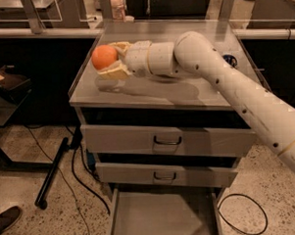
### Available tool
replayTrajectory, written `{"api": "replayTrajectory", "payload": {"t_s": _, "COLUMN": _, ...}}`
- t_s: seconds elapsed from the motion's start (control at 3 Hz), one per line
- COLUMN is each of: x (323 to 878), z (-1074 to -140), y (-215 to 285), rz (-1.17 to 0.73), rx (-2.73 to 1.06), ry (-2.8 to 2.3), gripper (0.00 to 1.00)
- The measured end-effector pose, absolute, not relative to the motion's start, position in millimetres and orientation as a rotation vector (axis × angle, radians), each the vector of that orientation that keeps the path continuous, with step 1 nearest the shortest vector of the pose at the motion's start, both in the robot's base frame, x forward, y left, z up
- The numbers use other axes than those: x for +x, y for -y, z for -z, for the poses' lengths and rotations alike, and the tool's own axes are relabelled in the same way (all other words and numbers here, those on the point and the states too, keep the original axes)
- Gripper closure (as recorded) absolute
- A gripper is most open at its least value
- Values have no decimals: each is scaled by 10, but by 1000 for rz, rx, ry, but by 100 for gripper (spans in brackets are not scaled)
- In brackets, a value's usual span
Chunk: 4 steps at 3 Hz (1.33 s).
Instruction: Pick orange from bottom drawer and place on counter
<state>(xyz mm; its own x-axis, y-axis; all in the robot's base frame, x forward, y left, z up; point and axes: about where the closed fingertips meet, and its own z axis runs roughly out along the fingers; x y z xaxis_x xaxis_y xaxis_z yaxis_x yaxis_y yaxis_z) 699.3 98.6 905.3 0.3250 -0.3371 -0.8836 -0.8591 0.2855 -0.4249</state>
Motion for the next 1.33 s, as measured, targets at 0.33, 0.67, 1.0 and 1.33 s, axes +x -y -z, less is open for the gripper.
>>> {"api": "replayTrajectory", "payload": {"t_s": 0.33, "x": 7113, "z": -8902, "y": -953, "rz": -572, "rx": -1273, "ry": -1288, "gripper": 100}}
{"api": "replayTrajectory", "payload": {"t_s": 0.67, "x": 7131, "z": -8664, "y": -927, "rz": -648, "rx": -1240, "ry": -1330, "gripper": 100}}
{"api": "replayTrajectory", "payload": {"t_s": 1.0, "x": 7123, "z": -8540, "y": -936, "rz": -682, "rx": -1236, "ry": -1355, "gripper": 100}}
{"api": "replayTrajectory", "payload": {"t_s": 1.33, "x": 7118, "z": -8435, "y": -953, "rz": -693, "rx": -1250, "ry": -1377, "gripper": 100}}
